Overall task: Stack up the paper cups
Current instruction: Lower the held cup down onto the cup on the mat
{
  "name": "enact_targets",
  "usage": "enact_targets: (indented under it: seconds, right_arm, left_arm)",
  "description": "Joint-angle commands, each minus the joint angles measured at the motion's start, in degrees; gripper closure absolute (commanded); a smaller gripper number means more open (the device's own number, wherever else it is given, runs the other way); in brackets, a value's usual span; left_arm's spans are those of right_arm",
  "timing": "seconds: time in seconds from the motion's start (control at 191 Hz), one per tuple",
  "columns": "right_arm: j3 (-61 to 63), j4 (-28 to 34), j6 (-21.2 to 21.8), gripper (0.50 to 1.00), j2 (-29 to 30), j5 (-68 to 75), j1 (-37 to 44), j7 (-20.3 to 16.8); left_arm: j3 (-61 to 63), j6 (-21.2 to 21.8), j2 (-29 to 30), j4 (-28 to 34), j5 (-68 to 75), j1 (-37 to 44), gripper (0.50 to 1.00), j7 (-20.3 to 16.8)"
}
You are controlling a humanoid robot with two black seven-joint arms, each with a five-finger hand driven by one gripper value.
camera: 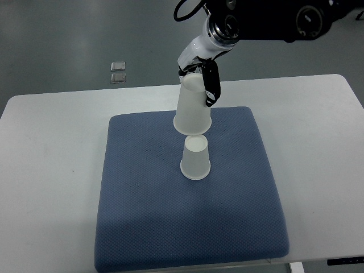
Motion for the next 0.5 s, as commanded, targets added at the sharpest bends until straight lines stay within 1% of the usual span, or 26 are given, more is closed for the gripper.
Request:
enact_targets:
  seconds: [0.0,0.162,0.497]
  right_arm:
    - [-0.11,0.22,-1.03,0.799,0.0,1.13,-0.57,0.0]
    - [-0.37,0.48,-3.05,0.799,0.0,1.39,-2.51,-0.08]
    - [-0.81,0.74,-4.28,0.793,0.0,1.57,-5.06,-0.08]
  left_arm:
    - [0.0,0.08,0.0,-0.03,0.0,0.0,0.5,0.0]
    - [0.0,0.08,0.0,-0.03,0.0,0.0,0.5,0.0]
    - [0.0,-0.01,0.0,-0.03,0.0,0.0,0.5,0.0]
